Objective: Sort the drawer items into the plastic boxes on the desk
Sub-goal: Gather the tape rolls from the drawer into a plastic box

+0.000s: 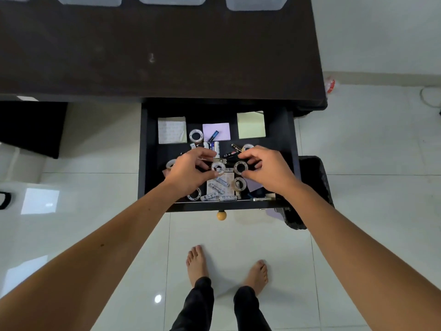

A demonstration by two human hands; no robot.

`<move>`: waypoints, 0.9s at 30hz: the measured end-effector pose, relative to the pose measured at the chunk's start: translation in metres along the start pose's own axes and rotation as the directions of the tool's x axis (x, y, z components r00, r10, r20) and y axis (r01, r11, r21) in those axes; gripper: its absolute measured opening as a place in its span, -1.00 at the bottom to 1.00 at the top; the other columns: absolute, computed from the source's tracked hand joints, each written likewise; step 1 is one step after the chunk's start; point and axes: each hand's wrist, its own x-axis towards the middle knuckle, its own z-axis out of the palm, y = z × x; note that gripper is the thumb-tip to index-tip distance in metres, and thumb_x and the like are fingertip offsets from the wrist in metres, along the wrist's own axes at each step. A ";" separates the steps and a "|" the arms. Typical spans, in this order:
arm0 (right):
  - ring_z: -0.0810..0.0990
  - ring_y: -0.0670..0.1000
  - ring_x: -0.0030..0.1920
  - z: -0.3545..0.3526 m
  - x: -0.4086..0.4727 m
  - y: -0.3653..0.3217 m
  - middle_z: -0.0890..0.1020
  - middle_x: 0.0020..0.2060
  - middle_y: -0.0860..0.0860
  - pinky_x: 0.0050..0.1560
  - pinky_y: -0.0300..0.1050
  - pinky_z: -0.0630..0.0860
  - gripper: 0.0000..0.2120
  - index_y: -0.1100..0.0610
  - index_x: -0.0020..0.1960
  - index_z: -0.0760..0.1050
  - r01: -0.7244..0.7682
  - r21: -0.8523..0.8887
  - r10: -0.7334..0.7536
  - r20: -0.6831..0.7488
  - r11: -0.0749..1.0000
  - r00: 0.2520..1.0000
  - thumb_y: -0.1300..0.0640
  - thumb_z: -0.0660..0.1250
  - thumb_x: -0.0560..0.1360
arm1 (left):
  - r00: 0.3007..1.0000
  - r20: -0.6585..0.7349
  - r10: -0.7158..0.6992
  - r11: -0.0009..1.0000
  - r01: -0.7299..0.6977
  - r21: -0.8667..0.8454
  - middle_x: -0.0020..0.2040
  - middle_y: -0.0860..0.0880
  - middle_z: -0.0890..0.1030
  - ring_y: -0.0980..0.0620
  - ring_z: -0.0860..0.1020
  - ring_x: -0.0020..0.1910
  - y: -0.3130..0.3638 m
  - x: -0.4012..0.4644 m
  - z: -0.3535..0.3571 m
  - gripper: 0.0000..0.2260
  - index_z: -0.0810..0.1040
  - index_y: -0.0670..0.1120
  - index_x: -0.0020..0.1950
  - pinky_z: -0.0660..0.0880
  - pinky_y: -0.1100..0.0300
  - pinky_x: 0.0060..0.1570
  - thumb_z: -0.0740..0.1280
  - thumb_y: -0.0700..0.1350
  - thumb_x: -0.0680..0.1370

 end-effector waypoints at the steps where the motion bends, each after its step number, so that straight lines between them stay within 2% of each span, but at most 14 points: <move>1: 0.61 -0.12 -0.04 0.001 0.004 0.002 0.64 0.06 -0.11 -0.09 -0.41 0.47 -0.55 0.05 0.28 0.68 0.004 -0.047 -0.003 0.024 0.999 1.000 0.28 0.62 0.43 | 1.000 0.016 -0.001 0.999 0.000 0.038 0.01 0.17 0.66 0.22 0.63 -0.09 -0.001 0.003 0.000 -0.53 0.60 0.17 0.29 0.59 0.15 0.03 0.64 -0.02 0.44; 3: 0.56 -0.18 -0.13 0.004 0.009 0.007 0.63 0.01 -0.12 -0.15 -0.41 0.40 -0.53 0.04 0.28 0.68 0.021 -0.113 -0.014 0.057 0.993 0.998 0.27 0.64 0.40 | 0.998 0.062 0.020 0.996 -0.026 0.091 -0.08 0.16 0.63 0.25 0.57 -0.22 -0.003 0.008 0.001 -0.52 0.59 0.18 0.29 0.52 0.17 -0.05 0.65 -0.02 0.43; 6: 0.54 -0.19 -0.19 0.006 0.013 0.011 0.62 -0.03 -0.14 -0.13 -0.27 0.45 -0.54 0.06 0.24 0.69 0.083 -0.149 -0.075 0.058 0.985 0.996 0.26 0.65 0.38 | 0.988 0.127 0.083 0.982 -0.103 0.156 -0.13 0.22 0.54 0.27 0.54 -0.27 -0.001 0.014 0.002 -0.50 0.59 0.09 0.33 0.42 0.43 -0.20 0.64 -0.09 0.44; 9: 0.56 -0.14 -0.21 0.005 0.013 0.011 0.61 0.00 -0.13 -0.12 -0.16 0.53 -0.58 0.05 0.23 0.69 0.128 -0.181 -0.121 0.050 0.975 0.991 0.23 0.64 0.40 | 0.978 0.153 0.143 0.961 -0.174 0.214 0.04 0.15 0.59 0.15 0.61 -0.16 -0.002 0.020 0.004 -0.49 0.58 0.07 0.34 0.48 0.41 -0.15 0.64 -0.11 0.44; 11: 0.60 -0.11 -0.20 0.004 0.012 0.010 0.59 0.07 -0.11 -0.10 -0.22 0.53 -0.57 0.05 0.28 0.66 0.129 -0.162 -0.128 0.016 0.978 0.992 0.21 0.61 0.43 | 0.976 0.155 0.156 0.956 -0.189 0.225 0.18 0.10 0.58 0.12 0.62 -0.18 -0.005 0.023 0.006 -0.50 0.58 0.06 0.35 0.53 0.37 -0.11 0.63 -0.10 0.45; 13: 0.61 -0.09 -0.20 0.003 0.011 0.009 0.56 0.08 -0.09 -0.09 -0.28 0.51 -0.54 0.06 0.33 0.63 0.117 -0.109 -0.127 -0.082 0.987 0.989 0.19 0.59 0.45 | 0.975 0.146 0.169 0.953 -0.199 0.227 0.21 0.07 0.56 0.10 0.63 -0.20 -0.007 0.025 0.006 -0.51 0.59 0.04 0.36 0.56 0.34 -0.08 0.62 -0.07 0.46; 16: 0.55 -0.15 -0.14 0.001 0.013 0.009 0.51 0.10 -0.07 -0.02 -0.21 0.56 -0.58 0.09 0.33 0.62 0.084 -0.137 -0.114 -0.222 0.987 0.968 0.17 0.54 0.49 | 0.978 0.094 0.189 0.958 -0.204 0.201 0.14 0.03 0.56 0.13 0.63 -0.16 -0.008 0.023 0.003 -0.53 0.63 0.02 0.35 0.55 0.30 0.06 0.61 0.01 0.47; 18: 0.55 -0.10 -0.05 0.002 0.016 0.009 0.50 0.14 -0.02 0.07 -0.10 0.60 -0.60 0.10 0.33 0.62 0.044 -0.158 -0.083 -0.251 0.986 0.964 0.18 0.53 0.51 | 0.978 0.025 0.205 0.964 -0.206 0.169 0.08 0.07 0.55 0.14 0.61 -0.15 -0.008 0.022 -0.001 -0.58 0.66 0.05 0.30 0.48 0.42 -0.03 0.60 0.05 0.47; 21: 0.58 0.06 0.11 0.005 0.021 0.011 0.50 0.18 0.03 0.15 0.05 0.63 -0.61 0.11 0.32 0.62 0.015 -0.163 -0.054 -0.242 0.986 0.969 0.20 0.53 0.51 | 0.970 -0.084 0.227 0.967 -0.214 0.141 0.02 0.15 0.51 0.16 0.55 -0.11 -0.011 0.024 -0.012 -0.61 0.67 0.11 0.24 0.40 0.50 -0.14 0.60 0.10 0.45; 24: 0.60 0.07 0.13 0.007 0.025 0.012 0.51 0.21 0.01 0.20 0.08 0.63 -0.60 0.10 0.33 0.61 0.007 -0.147 -0.040 -0.220 0.989 0.975 0.20 0.53 0.51 | 0.957 -0.151 0.249 0.963 -0.227 0.146 0.05 0.13 0.54 0.21 0.53 -0.05 -0.014 0.029 -0.023 -0.59 0.67 0.08 0.24 0.36 0.50 -0.12 0.61 0.12 0.43; 27: 0.62 0.08 0.10 0.007 0.027 0.013 0.56 0.20 0.01 0.20 0.10 0.63 -0.58 0.06 0.33 0.62 -0.012 -0.113 -0.013 -0.216 0.994 0.976 0.21 0.55 0.49 | 0.960 -0.188 0.206 0.976 -0.189 0.108 0.01 0.22 0.54 0.40 0.49 -0.19 -0.015 0.034 -0.030 -0.64 0.64 0.06 0.20 0.36 0.48 -0.17 0.61 0.02 0.45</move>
